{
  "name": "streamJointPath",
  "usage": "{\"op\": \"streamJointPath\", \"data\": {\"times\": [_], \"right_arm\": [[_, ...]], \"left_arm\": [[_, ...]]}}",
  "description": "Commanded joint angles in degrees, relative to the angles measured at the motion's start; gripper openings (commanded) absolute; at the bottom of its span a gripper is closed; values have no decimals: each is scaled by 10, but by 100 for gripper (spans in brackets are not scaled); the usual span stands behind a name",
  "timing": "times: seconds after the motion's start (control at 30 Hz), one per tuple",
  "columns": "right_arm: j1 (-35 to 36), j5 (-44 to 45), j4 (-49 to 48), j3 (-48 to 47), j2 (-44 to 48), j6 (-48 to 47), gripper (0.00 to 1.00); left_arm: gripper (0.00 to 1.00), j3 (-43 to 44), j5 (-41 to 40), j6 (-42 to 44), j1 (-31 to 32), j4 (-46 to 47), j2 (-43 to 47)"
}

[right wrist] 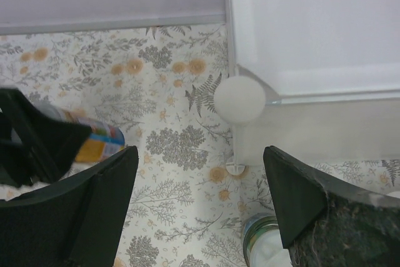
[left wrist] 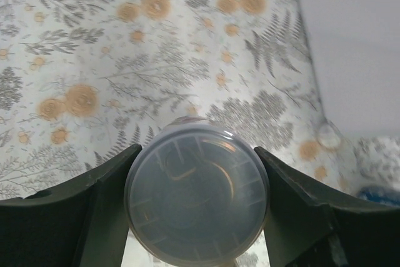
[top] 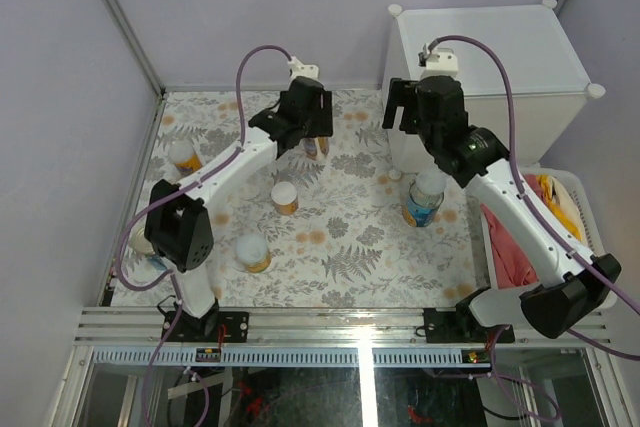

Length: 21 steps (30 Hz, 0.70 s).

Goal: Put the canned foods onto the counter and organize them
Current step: Pick up the canned food from the center of the board, then place the canned food at the center of the board.

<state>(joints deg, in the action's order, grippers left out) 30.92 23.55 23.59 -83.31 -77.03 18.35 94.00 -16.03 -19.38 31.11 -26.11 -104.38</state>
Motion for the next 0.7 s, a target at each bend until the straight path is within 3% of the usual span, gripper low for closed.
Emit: {"op": "streamJointPath", "data": {"times": [0.0, 0.3, 0.67], "right_arm": [[-15, 19, 1, -61, -7, -14, 88], [-36, 26, 11, -110, -29, -15, 88], [-60, -5, 70, -218, -70, -8, 88]], "left_arm": [[0, -17, -23, 38, 67, 79, 66], [0, -86, -91, 70, 229, 91, 111], [0, -152, -99, 72, 356, 169, 120]]}}
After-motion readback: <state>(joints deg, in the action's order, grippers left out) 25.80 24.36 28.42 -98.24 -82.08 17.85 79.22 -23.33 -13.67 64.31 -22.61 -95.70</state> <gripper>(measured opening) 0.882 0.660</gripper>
